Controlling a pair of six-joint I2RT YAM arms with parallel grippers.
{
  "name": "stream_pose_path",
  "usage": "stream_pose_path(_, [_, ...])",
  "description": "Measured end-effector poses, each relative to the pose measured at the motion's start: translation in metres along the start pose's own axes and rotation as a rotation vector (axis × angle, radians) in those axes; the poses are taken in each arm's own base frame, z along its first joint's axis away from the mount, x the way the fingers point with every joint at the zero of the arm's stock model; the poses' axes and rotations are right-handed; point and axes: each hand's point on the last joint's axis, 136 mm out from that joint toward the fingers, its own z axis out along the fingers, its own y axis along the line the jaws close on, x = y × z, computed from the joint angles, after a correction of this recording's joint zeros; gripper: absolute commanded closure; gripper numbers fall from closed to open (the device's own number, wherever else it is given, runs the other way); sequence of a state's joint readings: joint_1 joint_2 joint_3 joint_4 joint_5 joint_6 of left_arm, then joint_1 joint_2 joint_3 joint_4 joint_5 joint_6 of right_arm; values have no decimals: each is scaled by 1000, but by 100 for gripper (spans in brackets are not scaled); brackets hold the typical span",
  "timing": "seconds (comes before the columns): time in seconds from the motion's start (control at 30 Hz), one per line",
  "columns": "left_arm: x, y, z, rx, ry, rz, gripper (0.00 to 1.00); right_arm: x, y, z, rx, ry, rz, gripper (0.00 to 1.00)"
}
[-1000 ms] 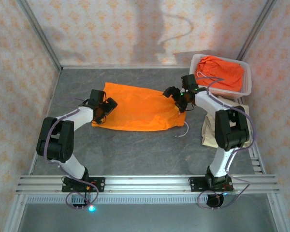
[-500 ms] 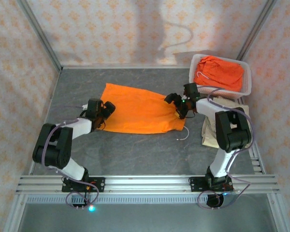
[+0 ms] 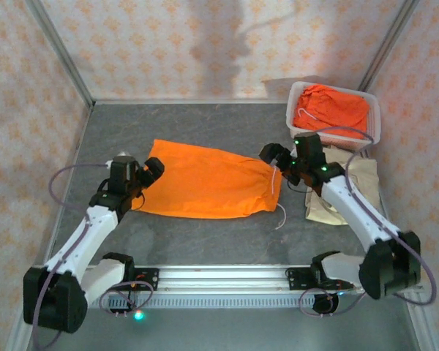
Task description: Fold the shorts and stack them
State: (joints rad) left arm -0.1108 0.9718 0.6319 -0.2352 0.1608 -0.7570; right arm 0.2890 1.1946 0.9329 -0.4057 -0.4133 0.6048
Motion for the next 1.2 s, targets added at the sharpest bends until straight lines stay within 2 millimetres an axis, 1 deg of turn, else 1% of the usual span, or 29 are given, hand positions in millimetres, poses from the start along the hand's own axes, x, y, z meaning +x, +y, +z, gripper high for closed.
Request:
stream_pose_path(0.07, [-10, -14, -13, 57, -34, 27, 0, -8, -3, -15, 7, -54, -23, 0])
stream_pose_path(0.13, [-10, -20, -14, 86, -28, 44, 0, -12, -14, -21, 27, -78, -23, 0])
stream_pose_path(0.17, [-7, -21, -11, 90, -10, 49, 0, -12, -24, -21, 45, -79, -16, 0])
stream_pose_path(0.23, [1, -21, 0, 89, 39, 51, 0, -7, -45, -15, 87, -59, 3, 0])
stream_pose_path(0.3, [15, -16, 18, 67, 108, 47, 0, 5, -65, -5, 134, -7, 20, 0])
stream_pose_path(0.33, [21, -13, 26, 56, 136, 44, 0, 11, -71, -1, 145, 18, 22, 0])
stream_pose_path(0.4, [31, -7, 41, 38, 180, 34, 0, 21, -81, 9, 169, 74, 28, 3])
stream_pose_path(0.5, [42, 2, 57, 15, 220, 20, 0, 30, -88, 20, 185, 131, 36, 8])
stream_pose_path(0.53, [47, 6, 62, 5, 231, 16, 0, 34, -90, 25, 187, 155, 42, 11])
stream_pose_path(0.63, [61, 23, 73, -32, 262, 8, 0, 45, -95, 38, 180, 220, 61, 21])
stream_pose_path(0.73, [78, 43, 82, -81, 295, 5, 0, 55, -98, 50, 168, 280, 81, 26])
stream_pose_path(0.83, [72, 38, 90, -55, 256, 0, 0, 63, -100, 59, 159, 327, 98, 31])
stream_pose_path(0.97, [64, 29, 101, -12, 212, -14, 0, 71, -103, 69, 161, 368, 111, 34])
stream_pose_path(1.1, [61, 27, 103, 6, 194, -13, 0, 78, -103, 80, 165, 403, 103, 40])
stream_pose_path(1.2, [61, 27, 103, 9, 190, -12, 0, 84, -99, 90, 167, 426, 95, 47])
